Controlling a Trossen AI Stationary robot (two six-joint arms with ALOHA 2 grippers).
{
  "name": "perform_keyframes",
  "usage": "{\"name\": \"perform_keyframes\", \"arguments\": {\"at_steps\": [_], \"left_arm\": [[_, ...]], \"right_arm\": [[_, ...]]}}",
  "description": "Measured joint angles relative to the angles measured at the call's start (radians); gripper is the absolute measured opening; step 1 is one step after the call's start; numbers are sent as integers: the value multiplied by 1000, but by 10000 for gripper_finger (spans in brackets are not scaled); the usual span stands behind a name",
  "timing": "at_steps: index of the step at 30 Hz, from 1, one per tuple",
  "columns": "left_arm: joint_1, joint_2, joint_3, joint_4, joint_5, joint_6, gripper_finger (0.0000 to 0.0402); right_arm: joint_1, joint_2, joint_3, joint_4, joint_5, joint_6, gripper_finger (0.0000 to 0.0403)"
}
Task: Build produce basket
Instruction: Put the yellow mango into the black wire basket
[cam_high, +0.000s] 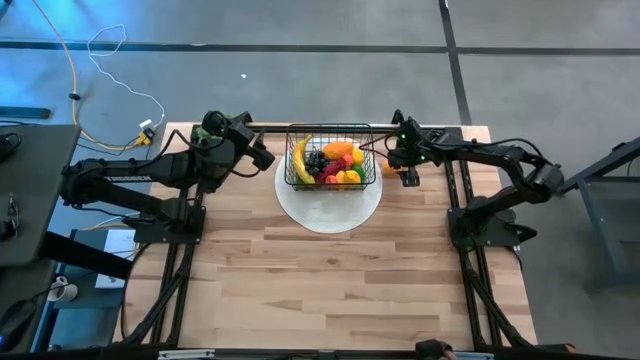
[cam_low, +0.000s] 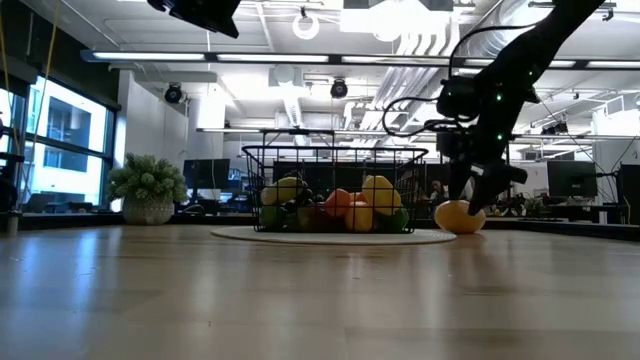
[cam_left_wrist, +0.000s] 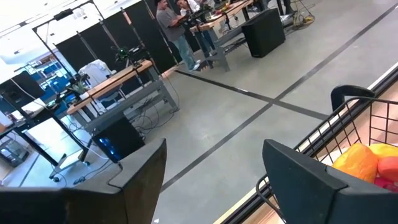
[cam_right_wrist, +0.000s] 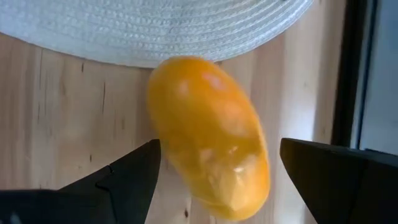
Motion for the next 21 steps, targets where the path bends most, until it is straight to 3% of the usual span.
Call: {"name": "perform_keyframes", "arguments": {"at_steps": [11,19,21], "left_arm": [[0,0,0,0,2,33,254],[0,0,0,0,1,52,254],[0,0,0,0,1,52,254]], "right_arm": [[0,81,0,35,45,64,303],[11,75,2,-20,75,207,197],[19,66,2,-39,74,245,191]]}}
